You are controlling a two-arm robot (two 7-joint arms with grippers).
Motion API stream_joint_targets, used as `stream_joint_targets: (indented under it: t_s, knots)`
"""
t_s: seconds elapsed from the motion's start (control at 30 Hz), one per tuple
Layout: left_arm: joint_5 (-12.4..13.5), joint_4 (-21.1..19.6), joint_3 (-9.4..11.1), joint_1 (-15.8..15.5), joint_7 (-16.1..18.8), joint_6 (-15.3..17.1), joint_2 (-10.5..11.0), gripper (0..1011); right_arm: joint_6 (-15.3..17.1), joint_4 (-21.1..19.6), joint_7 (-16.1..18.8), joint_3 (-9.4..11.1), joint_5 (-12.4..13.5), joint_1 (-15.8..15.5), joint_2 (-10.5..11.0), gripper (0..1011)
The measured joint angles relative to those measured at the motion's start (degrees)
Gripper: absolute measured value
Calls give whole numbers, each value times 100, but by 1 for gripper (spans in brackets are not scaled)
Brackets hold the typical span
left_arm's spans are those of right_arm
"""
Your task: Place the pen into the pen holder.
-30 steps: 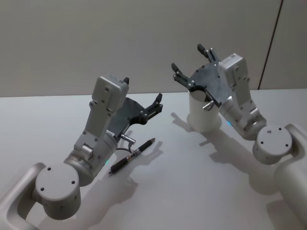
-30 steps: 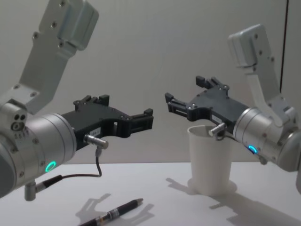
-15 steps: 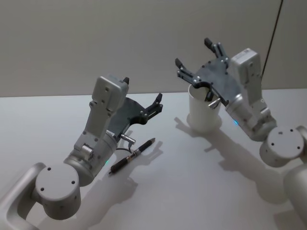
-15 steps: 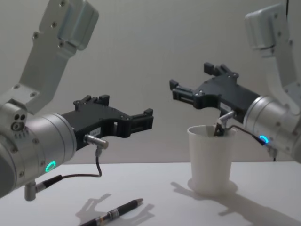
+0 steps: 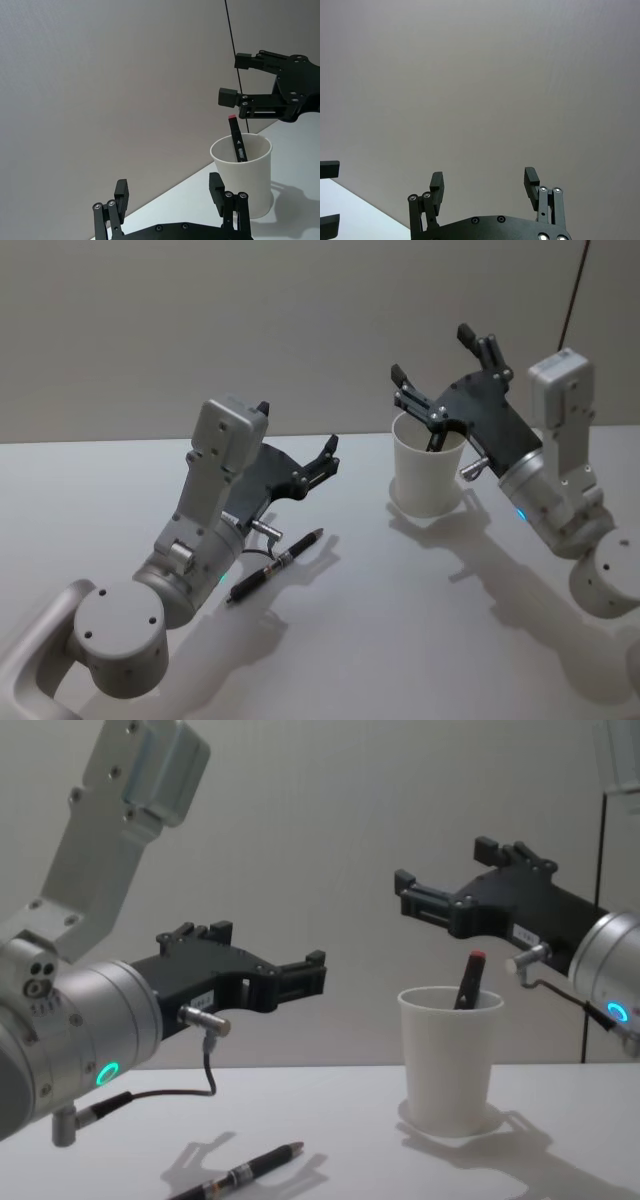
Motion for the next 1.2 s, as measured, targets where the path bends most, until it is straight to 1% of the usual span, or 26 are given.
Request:
stream_joint_targets:
  t_s: [0.13, 0.33, 0.53, 0.57, 0.63, 0.83, 0.97, 1.1, 1.17, 1.2]
  knots:
    - [0, 0, 0, 0, 0, 0, 0, 1001, 10, -7, -5, 1, 7, -7, 4, 1002]
    - [0, 0, 0, 0, 0, 0, 0, 1001, 121, -148, -59, 19, 88, -121, 66, 1001]
    - [0, 0, 0, 0, 0, 0, 0, 1001, 447, -532, -204, 69, 309, -443, 239, 1002]
    - [0, 0, 0, 0, 0, 0, 0, 1001, 447, -532, -204, 69, 309, -443, 239, 1002]
    - [0, 0, 0, 0, 0, 0, 0, 1001, 622, -743, -286, 98, 429, -617, 333, 1001]
    - [0, 0, 0, 0, 0, 0, 0, 1001, 913, -1088, -413, 146, 629, -902, 487, 1002]
    - [0, 0, 0, 0, -1, 0, 0, 1001, 1168, -1390, -532, 190, 803, -1158, 622, 1001]
    - [0, 0, 0, 0, -1, 0, 0, 1001, 1334, -1589, -608, 217, 915, -1317, 709, 1001]
    - [0, 0, 0, 0, 0, 0, 0, 1001, 1501, -1792, -685, 245, 1035, -1485, 799, 1001]
    - [0, 0, 0, 0, 0, 0, 0, 1001, 1501, -1792, -685, 245, 1035, -1485, 799, 1001]
